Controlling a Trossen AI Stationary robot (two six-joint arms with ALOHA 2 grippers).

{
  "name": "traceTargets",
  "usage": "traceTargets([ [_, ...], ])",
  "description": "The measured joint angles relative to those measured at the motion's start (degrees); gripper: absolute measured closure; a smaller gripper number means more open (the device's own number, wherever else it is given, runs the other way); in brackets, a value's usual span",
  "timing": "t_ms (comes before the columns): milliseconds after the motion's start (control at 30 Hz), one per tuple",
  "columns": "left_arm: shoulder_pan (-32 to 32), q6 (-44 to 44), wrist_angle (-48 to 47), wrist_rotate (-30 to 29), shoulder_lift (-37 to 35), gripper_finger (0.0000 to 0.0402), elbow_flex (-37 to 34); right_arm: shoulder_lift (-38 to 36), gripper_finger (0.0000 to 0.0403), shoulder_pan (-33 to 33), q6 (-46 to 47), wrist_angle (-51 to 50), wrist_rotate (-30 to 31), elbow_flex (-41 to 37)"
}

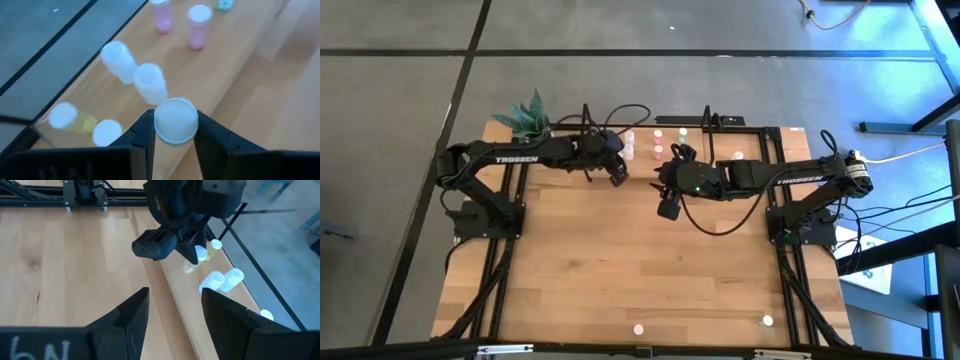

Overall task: Pick and place medicine bottles onto shelf by color
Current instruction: Put the yellow pill bottle on the shelf aligned with the other yellow pill bottles

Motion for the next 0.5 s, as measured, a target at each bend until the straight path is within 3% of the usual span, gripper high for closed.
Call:
traceTargets([
  [267, -3.41, -9.33, 0.39, -5.53, 0.00, 0.0310, -3.17, 0.00, 0.0219, 0.00, 0.02, -0.02, 0.02, 0.00],
  [500, -9.31, -22.16, -0.44, -21.48, 0.00, 0.0310, -3.41, 0.00, 0.0219, 0.00, 0.01, -0.02, 0.02, 0.00],
])
